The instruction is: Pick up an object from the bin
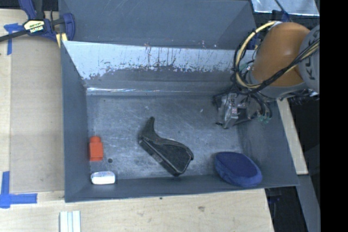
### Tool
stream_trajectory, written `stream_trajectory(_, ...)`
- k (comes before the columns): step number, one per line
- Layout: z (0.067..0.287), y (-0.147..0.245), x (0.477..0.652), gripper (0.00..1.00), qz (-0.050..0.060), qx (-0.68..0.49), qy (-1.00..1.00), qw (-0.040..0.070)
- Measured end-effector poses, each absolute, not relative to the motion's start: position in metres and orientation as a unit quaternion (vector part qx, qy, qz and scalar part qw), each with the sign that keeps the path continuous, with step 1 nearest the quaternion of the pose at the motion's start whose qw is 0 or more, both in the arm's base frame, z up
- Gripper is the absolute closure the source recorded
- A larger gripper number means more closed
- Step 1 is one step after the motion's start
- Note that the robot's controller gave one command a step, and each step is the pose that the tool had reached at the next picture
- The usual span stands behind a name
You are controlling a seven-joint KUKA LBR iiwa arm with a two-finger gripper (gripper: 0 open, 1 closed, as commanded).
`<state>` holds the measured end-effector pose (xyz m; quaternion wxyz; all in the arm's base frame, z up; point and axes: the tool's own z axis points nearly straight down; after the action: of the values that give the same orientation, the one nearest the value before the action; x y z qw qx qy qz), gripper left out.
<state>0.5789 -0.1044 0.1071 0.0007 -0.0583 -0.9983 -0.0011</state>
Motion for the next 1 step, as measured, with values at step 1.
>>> stream_trajectory(1,0.1067,-0.1072,0.5785,0.00,0.000,-0.060,-0.998,0.001)
